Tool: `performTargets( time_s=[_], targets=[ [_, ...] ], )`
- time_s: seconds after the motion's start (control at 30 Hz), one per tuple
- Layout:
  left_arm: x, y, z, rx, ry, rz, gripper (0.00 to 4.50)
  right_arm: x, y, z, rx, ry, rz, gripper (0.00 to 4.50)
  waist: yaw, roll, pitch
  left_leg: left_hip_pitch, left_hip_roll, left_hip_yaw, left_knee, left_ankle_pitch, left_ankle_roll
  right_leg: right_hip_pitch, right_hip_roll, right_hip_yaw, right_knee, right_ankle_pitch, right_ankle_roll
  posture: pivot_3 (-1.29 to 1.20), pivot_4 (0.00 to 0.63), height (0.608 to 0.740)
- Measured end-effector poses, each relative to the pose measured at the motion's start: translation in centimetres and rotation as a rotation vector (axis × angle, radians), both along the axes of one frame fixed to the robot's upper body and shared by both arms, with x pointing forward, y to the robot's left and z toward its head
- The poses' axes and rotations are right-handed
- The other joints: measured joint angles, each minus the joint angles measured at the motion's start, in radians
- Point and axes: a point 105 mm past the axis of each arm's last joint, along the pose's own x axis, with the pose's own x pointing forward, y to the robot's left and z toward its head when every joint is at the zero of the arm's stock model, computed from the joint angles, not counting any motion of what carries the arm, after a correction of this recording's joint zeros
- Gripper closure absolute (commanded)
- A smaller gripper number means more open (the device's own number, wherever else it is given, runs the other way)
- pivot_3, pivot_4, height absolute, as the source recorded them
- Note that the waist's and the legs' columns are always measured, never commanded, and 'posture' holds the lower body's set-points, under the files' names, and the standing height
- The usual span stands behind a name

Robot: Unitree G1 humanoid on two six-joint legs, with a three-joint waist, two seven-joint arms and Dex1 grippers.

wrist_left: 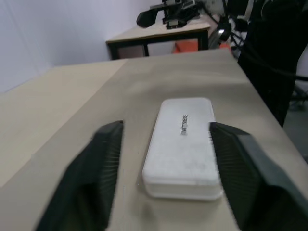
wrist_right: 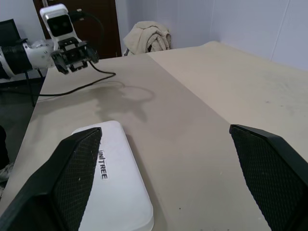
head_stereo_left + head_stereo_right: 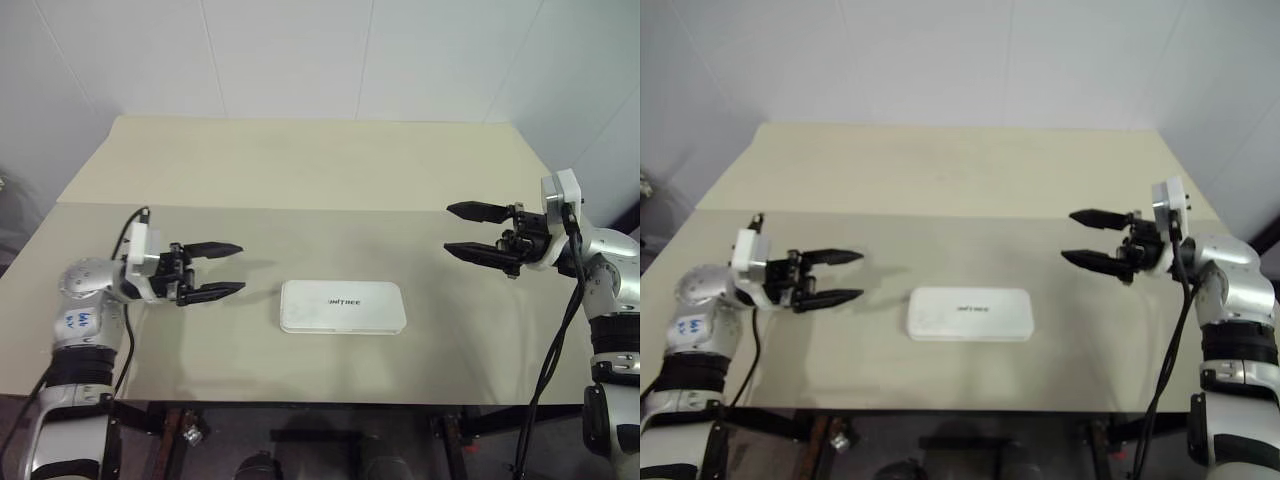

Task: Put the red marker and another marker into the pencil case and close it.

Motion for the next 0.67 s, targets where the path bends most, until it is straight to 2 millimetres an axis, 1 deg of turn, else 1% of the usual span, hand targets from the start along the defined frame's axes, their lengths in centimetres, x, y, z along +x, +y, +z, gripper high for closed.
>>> performTargets(
  time_s=[0.07, 0.2, 0.27, 0.37, 0.5, 0.67],
  targets=[
    [-0.2, 0.8, 0.3, 0.022, -0.001, 0.022, 0.03, 0.1, -0.2, -0.3, -0.027, 0.009, -0.005, 0.00, -0.001, 0.000, 0.000, 0.000, 0.000, 0.000, -0.001, 0.000, 0.000, 0.000, 0.000, 0.000, -0.001, 0.000, 0.000, 0.00, 0.150, 0.740],
    [-0.7, 2.2, 0.7, 0.013, 0.002, 0.057, 0.03, 0.0, -0.9, -0.8, -0.096, 0.005, -0.025, 0.00, -0.002, 0.001, 0.000, 0.000, 0.000, 0.001, -0.002, -0.001, 0.000, 0.000, 0.000, -0.001, -0.001, 0.000, -0.001, 0.00, 0.150, 0.740],
    [-1.0, 2.7, 0.6, 0.009, 0.024, 0.066, 0.03, 0.1, -1.0, -1.1, -0.108, 0.007, -0.026, 0.00, -0.003, 0.001, 0.000, 0.000, 0.000, 0.001, -0.001, -0.001, 0.000, 0.000, 0.000, -0.001, -0.001, 0.000, -0.001, 0.00, 0.150, 0.740],
    [-1.5, 2.7, 1.0, -0.016, 0.026, 0.050, 0.03, 0.4, -1.2, -1.3, -0.107, 0.009, -0.038, 0.00, -0.003, 0.001, 0.001, 0.000, 0.000, 0.002, -0.001, -0.001, 0.000, 0.000, -0.001, -0.001, -0.001, 0.000, -0.001, 0.00, 0.150, 0.740],
    [-1.8, 2.6, 2.1, -0.064, 0.018, 0.029, 0.03, 0.9, -0.3, -0.5, -0.083, -0.030, -0.018, 0.00, -0.007, 0.001, 0.000, 0.002, 0.001, 0.002, -0.001, -0.001, 0.000, 0.000, 0.000, -0.001, 0.000, -0.001, -0.002, 0.00, 0.150, 0.740],
    [-2.4, 2.6, 3.1, -0.044, 0.013, 0.012, 0.03, 1.3, 1.3, -1.1, -0.035, -0.033, 0.025, 0.00, -0.008, 0.001, 0.001, 0.002, 0.001, 0.003, -0.001, -0.001, -0.001, 0.000, 0.000, -0.001, 0.001, -0.001, -0.002, 0.00, 0.150, 0.740]
  ],
)
